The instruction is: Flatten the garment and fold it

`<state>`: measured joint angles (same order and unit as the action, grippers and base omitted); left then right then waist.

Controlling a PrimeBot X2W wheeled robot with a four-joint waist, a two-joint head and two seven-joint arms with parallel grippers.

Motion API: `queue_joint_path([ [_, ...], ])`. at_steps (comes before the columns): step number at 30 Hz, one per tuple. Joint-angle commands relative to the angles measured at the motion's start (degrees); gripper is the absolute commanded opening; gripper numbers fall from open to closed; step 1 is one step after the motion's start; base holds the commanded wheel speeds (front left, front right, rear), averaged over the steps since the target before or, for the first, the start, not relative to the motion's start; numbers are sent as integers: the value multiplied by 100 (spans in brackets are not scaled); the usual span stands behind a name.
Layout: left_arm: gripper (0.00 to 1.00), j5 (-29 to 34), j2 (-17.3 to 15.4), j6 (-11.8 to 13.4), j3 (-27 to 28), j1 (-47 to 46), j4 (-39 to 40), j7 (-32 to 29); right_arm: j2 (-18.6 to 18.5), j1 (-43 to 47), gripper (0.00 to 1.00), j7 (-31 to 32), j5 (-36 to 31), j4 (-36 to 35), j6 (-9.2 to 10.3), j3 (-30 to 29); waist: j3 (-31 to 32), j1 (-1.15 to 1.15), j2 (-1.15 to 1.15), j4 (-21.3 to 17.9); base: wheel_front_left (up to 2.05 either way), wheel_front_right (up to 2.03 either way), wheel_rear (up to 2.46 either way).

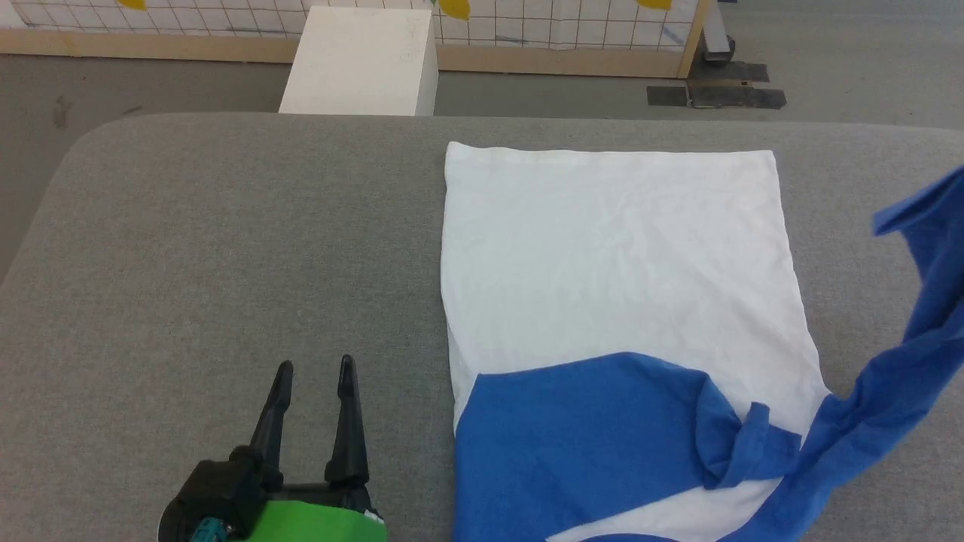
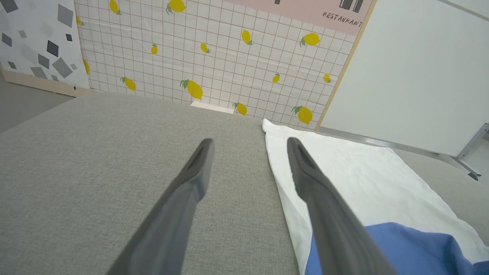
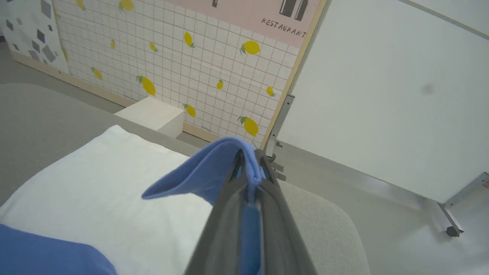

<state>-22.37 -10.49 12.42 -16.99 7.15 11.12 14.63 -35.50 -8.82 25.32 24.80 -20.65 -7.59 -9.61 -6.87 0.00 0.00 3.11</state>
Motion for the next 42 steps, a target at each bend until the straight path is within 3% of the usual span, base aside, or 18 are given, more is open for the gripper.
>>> queue_joint_path([
  [1,100,-22,-16,21,30,59,19,1,34,-215,0,56,36,-127,10,337,-20,0,0,38,0,0,0],
  [10,100,-20,4,27,7,-4,45,7,613,-1128,0,312,11,-197,10,2761,-148,0,0,162,0,0,0],
  [19,100,-38,76,-42,-102,-101,-74,13,1072,-1632,0,8,-40,1256,10,4653,-204,0,0,435,0,0,0],
  [27,100,-69,117,-109,-153,-135,-218,20,1636,-1700,0,-519,-65,2915,10,5386,-166,0,0,628,0,0,0],
  [28,100,-73,118,-113,-151,-135,-229,21,1694,-1717,16,-599,-98,3102,10,5407,-156,0,0,638,0,0,0],
  [29,100,-77,116,-119,-149,-132,-242,22,1761,-1744,48,-711,-148,3318,10,5428,-137,0,0,644,0,0,0],
  [30,100,-78,113,-119,-145,-123,-255,22,1840,-1762,93,-824,-165,3505,10,5403,-114,0,0,644,0,0,0],
  [31,100,-78,109,-118,-141,-114,-264,23,1898,-1776,100,-901,-166,3635,10,5375,-92,0,0,639,0,0,0],
  [36,100,-80,45,-113,-125,-47,-281,15,2013,-1914,100,-1288,-71,3876,10,5038,48,0,0,534,0,0,0],
  [42,100,-88,-43,-95,-105,25,-198,-37,1761,-1842,100,-1456,27,3351,10,4058,156,0,0,270,0,0,0],
])
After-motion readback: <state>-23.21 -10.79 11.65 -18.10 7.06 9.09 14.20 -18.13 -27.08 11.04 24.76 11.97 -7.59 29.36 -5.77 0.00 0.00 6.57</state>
